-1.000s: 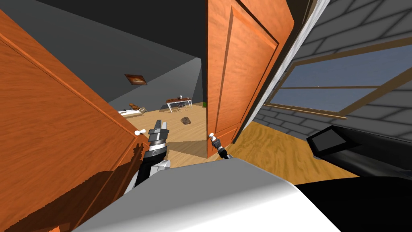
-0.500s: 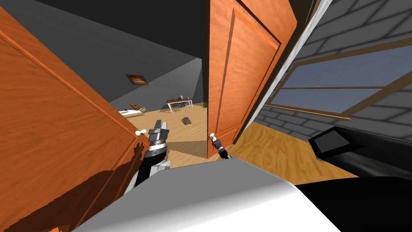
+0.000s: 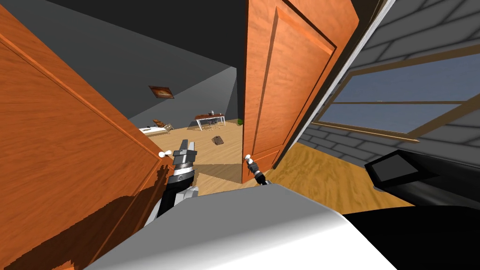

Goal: Push the door open

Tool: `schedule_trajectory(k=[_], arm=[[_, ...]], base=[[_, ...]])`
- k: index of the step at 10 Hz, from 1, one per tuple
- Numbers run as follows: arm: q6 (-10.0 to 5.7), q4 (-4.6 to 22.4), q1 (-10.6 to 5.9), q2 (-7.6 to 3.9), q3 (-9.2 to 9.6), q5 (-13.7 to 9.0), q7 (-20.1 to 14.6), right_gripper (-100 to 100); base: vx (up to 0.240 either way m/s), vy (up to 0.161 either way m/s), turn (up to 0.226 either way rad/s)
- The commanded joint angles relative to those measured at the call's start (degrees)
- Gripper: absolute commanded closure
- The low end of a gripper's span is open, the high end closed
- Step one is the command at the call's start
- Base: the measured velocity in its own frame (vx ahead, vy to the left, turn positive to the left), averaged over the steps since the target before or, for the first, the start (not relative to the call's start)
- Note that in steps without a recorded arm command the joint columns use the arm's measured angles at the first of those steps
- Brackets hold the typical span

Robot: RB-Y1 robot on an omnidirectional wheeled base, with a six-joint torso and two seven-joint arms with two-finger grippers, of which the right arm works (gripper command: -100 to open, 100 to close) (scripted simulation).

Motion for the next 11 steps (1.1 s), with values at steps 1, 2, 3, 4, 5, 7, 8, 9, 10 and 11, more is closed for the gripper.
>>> schedule_trajectory(k=[1, 2, 3, 4, 5, 7, 8, 9, 10, 11], arm=[[0.34, -1.64, 0.11, -0.58, -0.37, -0.66, -1.88, 100], [0.28, -1.51, 0.0, -0.75, -0.31, -1.36, -3.57, 100], [0.2, -1.36, -0.12, -0.91, -0.23, -2.22, -5.4, 100], [0.12, -1.2, -0.24, -1.07, -0.15, -3.09, -7.19, 100], [0.12, -1.2, -0.24, -1.07, -0.15, -3.09, -7.61, 100], [-0.04, -0.89, -0.5, -1.4, 0.01, -4.84, -11.46, 100], [-0.04, -0.89, -0.5, -1.4, 0.01, -4.84, -11.69, 100], [-0.13, -0.73, -0.63, -1.55, 0.1, -5.77, -13.8, 100], [-0.22, -0.55, -0.78, -1.69, 0.19, -6.79, -15.28, 100], [-0.22, -0.55, -0.78, -1.69, 0.19, -6.79, -16.06, 100]], base=[[0.029, 0.013, 0.014], [0.023, 0.01, 0.012], [0.032, 0.011, 0.018], [0.051, 0.021, 0.026], [0.049, 0.012, 0.008], [0.038, 0.003, 0.019], [0.024, 0.014, 0.018], [0.03, 0.019, -0.001], [0.055, 0.023, 0.019], [0.041, 0.009, 0.01]])
